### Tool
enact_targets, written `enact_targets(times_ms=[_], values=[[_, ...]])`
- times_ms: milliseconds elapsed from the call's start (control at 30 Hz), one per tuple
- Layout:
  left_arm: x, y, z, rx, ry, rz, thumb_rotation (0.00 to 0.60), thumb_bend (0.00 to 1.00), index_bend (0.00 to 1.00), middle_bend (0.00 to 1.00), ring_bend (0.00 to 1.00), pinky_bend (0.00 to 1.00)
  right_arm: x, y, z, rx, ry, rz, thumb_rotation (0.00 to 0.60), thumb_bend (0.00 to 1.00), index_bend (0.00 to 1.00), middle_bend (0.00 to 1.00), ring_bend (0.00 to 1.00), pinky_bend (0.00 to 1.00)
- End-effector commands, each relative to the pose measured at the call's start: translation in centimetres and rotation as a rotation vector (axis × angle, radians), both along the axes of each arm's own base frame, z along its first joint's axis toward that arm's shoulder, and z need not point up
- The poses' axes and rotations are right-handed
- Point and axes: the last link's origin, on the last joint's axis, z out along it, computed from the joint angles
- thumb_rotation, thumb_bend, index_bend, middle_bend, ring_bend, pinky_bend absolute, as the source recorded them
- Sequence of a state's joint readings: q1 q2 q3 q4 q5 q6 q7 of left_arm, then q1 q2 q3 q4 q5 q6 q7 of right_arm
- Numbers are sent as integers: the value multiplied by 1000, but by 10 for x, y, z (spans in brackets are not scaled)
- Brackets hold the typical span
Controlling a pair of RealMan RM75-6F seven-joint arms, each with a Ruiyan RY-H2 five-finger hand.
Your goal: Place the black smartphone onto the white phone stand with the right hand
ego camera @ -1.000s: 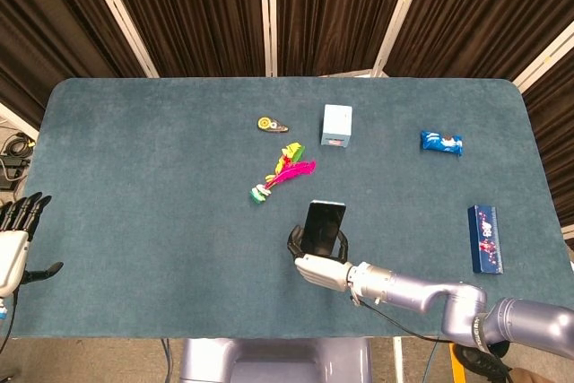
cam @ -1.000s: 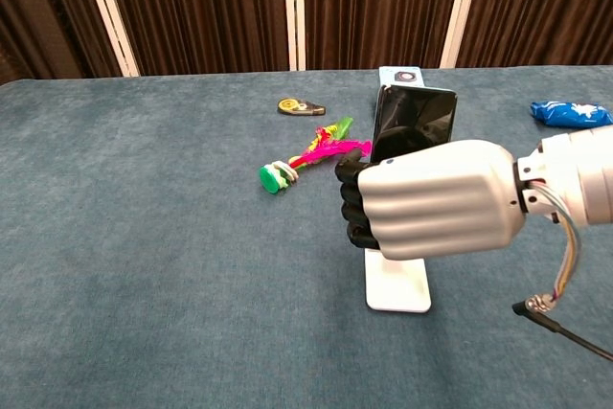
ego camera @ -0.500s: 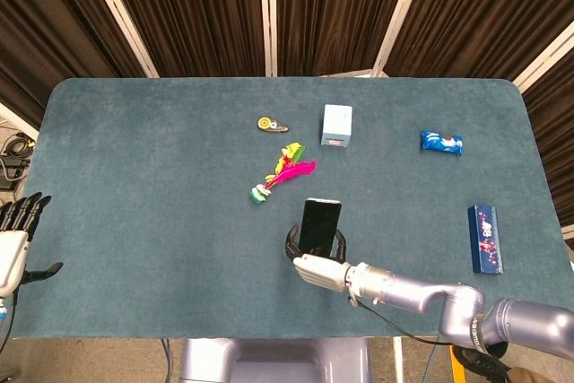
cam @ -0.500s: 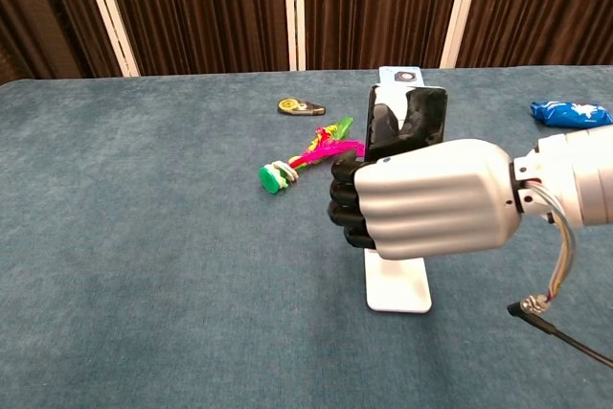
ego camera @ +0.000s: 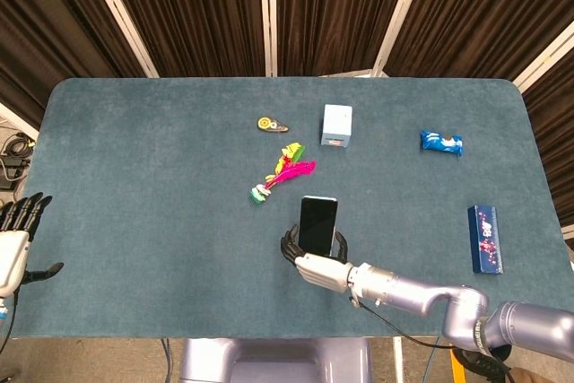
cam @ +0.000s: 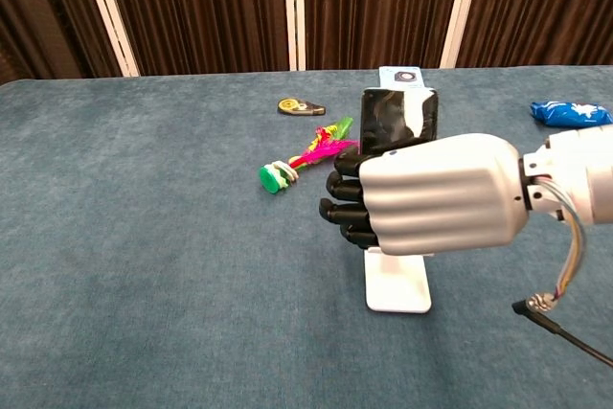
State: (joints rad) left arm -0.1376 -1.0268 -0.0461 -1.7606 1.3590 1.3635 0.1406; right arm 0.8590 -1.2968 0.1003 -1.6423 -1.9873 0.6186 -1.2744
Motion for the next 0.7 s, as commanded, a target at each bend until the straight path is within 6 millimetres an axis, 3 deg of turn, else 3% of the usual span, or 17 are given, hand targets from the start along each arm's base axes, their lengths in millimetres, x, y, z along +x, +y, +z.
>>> enact_targets(times_ms=[33, 133, 367, 700], values=[[0, 0, 0, 0, 0, 0, 600, 0, 0, 0, 0, 0, -2, 2, 2, 3, -6, -3, 600, 211, 254, 242, 265, 386], [0, 0, 0, 0, 0, -1, 600, 0, 0, 0, 0, 0, -3, 5, 8, 5, -33, -7, 600, 212, 254, 244, 265, 392], [1, -1, 0, -3, -1, -6, 600, 0, 0, 0, 0, 0, -15, 12, 48, 15, -184, -44, 600, 212, 248, 244, 263, 391], [4, -5, 0, 1, 4, -24, 600, 0, 0, 0, 0, 0, -65, 6, 115, 36, -460, -237, 600, 205, 135, 135, 191, 240]])
